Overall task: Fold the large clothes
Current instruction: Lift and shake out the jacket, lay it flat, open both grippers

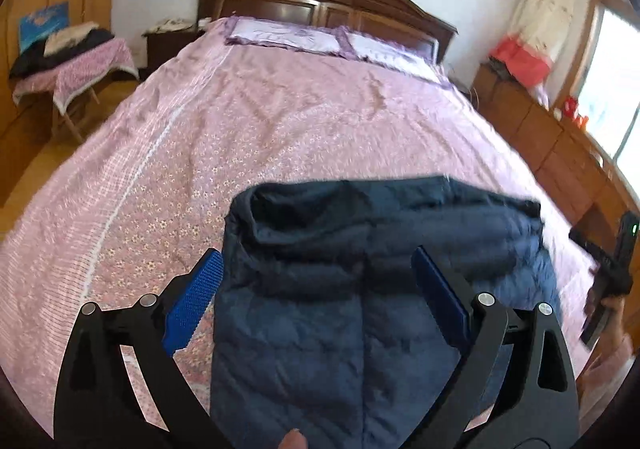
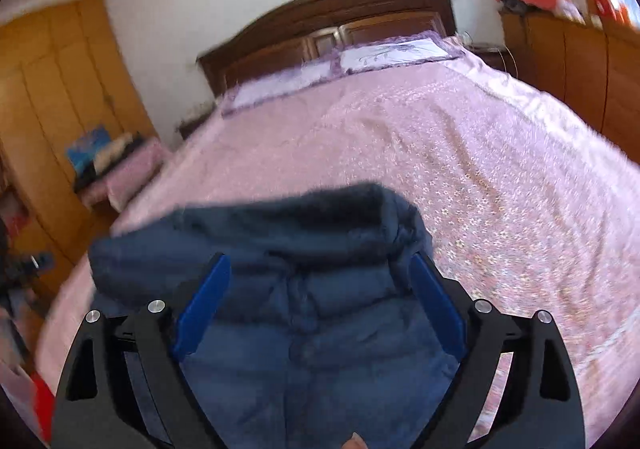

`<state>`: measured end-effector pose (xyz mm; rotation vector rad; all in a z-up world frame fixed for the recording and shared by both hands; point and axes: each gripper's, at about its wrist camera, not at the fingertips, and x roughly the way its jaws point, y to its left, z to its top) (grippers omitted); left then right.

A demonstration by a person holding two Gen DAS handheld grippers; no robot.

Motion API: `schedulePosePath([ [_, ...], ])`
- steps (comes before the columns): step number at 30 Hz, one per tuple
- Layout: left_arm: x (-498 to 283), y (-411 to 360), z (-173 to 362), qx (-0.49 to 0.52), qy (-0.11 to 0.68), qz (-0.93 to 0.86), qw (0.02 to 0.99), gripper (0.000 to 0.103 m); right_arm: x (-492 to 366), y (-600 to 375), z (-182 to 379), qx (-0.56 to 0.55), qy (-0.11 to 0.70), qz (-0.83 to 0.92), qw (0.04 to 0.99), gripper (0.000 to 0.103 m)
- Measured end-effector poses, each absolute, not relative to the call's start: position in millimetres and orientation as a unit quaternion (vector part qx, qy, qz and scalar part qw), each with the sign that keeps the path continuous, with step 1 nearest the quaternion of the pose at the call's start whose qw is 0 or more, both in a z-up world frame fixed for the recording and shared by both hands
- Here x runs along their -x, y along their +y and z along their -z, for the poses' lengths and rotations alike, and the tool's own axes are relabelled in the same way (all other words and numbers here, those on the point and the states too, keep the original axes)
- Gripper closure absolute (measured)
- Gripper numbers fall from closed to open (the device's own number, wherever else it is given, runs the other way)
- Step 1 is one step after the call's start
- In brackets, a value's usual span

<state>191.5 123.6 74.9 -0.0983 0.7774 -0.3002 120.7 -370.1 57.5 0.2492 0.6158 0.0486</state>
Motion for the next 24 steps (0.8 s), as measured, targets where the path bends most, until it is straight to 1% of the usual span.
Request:
schedulePosePath([
  [3,-187,102,-56,-0.018,0.412,0.139,0.900,0.007,-116,-347,-50,-0.073,0.313,-0.035,0.946,0.015],
  [6,-189,88,-39,-0.036,0.426,0.149,0.892,0.007,-124,-332,-32,-0.042,0.331,-0.039,0.942,0.016],
  [7,-194,84,-32,-0.033,0.431,0.153,0.889,0.007,-131,-329,-25,-0.033,0.340,-0.031,0.939,0.016],
  [8,-201,81,-26,-0.025,0.433,0.157,0.887,0.007,-139,-329,-19,-0.030,0.349,-0.027,0.936,0.020],
  [9,-206,79,-23,-0.017,0.433,0.159,0.887,0.007,-146,-329,-14,-0.030,0.354,-0.024,0.934,0.021],
  [16,-282,76,7,0.022,0.408,0.095,0.908,0.007,-218,-346,13,-0.022,0.386,0.046,0.921,0.021],
  [17,-293,76,10,0.024,0.403,0.082,0.911,0.007,-225,-349,17,-0.022,0.389,0.055,0.919,0.021],
  [20,-319,73,20,0.023,0.395,0.065,0.916,0.006,-252,-359,32,-0.026,0.406,0.080,0.910,0.017],
  [24,-346,65,46,0.011,0.407,0.056,0.912,0.003,-279,-369,57,-0.039,0.424,0.090,0.900,0.013],
])
